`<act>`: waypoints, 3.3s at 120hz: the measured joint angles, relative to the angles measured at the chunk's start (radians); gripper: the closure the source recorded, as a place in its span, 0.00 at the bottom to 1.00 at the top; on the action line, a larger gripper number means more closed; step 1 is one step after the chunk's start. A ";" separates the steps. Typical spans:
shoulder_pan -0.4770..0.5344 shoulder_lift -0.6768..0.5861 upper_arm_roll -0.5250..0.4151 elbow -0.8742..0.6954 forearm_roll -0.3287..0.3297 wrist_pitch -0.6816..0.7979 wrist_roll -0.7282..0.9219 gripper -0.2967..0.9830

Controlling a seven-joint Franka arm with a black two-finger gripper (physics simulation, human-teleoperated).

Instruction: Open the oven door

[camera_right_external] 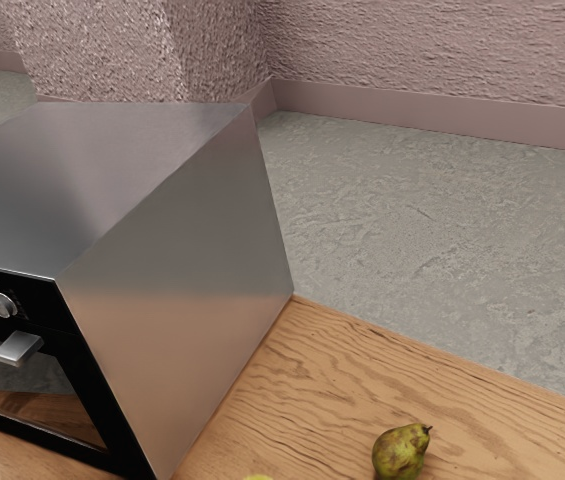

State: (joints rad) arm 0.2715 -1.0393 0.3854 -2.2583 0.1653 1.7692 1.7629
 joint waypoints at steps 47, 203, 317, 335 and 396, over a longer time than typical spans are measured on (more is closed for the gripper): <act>0.000 -0.038 0.003 -0.058 0.012 0.027 0.017 0.23; -0.002 -0.022 0.009 -0.204 0.011 0.127 0.033 0.23; 0.505 0.623 -0.604 0.962 -0.267 -0.381 -0.295 0.24; 0.312 0.690 -0.523 0.966 -0.271 -0.334 -0.421 0.23; -0.354 0.972 -0.302 0.978 -0.254 -0.307 -0.984 0.23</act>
State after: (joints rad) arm -0.0826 -0.0671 0.0830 -1.2803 -0.0889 1.4624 0.7794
